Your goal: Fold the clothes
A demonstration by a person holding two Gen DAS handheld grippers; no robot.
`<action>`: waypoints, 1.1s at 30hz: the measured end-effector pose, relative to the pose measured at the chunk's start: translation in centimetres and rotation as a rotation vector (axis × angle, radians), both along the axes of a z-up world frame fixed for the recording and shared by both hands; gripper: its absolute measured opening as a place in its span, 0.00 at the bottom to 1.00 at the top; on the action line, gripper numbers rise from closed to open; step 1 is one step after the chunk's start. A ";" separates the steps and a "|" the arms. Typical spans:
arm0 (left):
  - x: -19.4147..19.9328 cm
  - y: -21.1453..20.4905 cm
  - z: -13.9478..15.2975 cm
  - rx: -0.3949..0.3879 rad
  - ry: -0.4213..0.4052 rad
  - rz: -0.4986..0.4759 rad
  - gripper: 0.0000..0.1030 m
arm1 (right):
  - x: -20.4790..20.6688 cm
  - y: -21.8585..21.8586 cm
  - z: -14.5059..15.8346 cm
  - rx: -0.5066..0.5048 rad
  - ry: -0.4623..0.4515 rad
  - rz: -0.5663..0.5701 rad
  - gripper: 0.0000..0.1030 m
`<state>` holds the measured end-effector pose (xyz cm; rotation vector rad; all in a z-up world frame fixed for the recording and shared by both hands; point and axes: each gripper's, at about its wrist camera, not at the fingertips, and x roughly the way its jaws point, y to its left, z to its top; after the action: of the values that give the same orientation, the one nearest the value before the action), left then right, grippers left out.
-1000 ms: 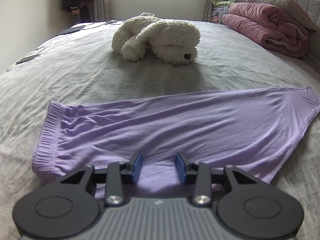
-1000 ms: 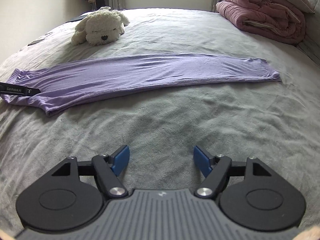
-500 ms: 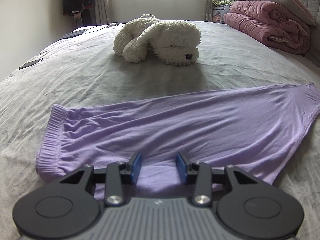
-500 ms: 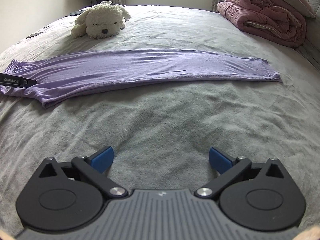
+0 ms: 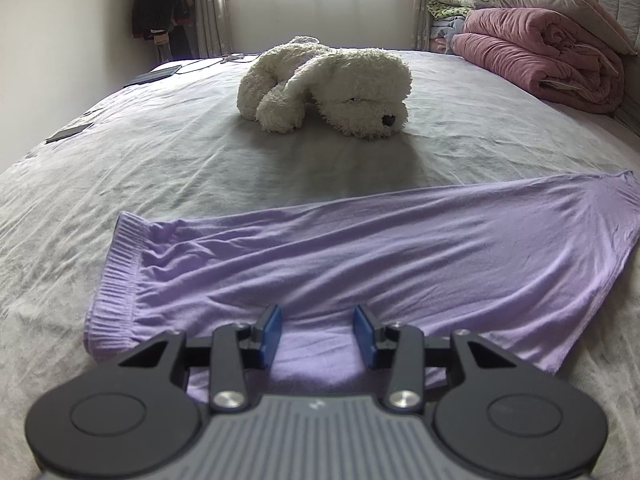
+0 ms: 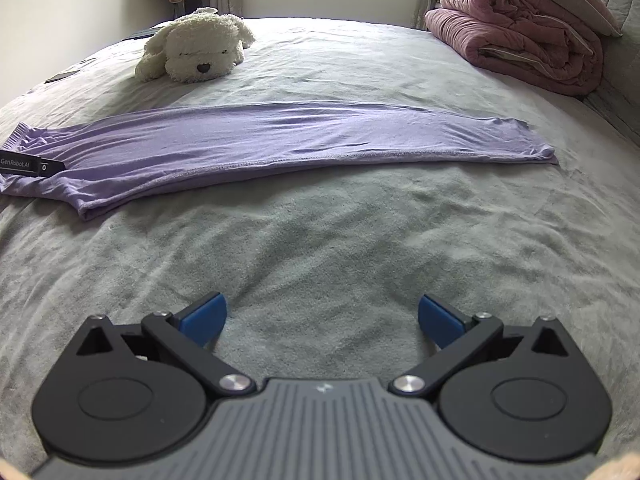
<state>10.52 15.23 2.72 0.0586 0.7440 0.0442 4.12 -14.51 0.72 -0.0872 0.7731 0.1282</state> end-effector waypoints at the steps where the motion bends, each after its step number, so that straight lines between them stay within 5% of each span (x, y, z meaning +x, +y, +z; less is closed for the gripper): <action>1: -0.1 0.0 0.0 0.005 0.000 0.001 0.40 | 0.0 0.0 0.0 -0.001 0.000 0.000 1.00; 19: -4.0 -0.7 -0.4 0.127 -0.057 -0.062 0.41 | -0.1 0.4 0.1 -0.018 0.017 0.009 1.00; 33: -4.0 -2.3 1.2 -0.012 -0.136 -0.144 0.41 | -0.1 0.5 0.2 -0.031 0.014 0.005 1.00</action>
<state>6.53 12.92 3.94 0.0971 0.6029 -0.0932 4.02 -14.00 0.90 -0.1174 0.7890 0.1216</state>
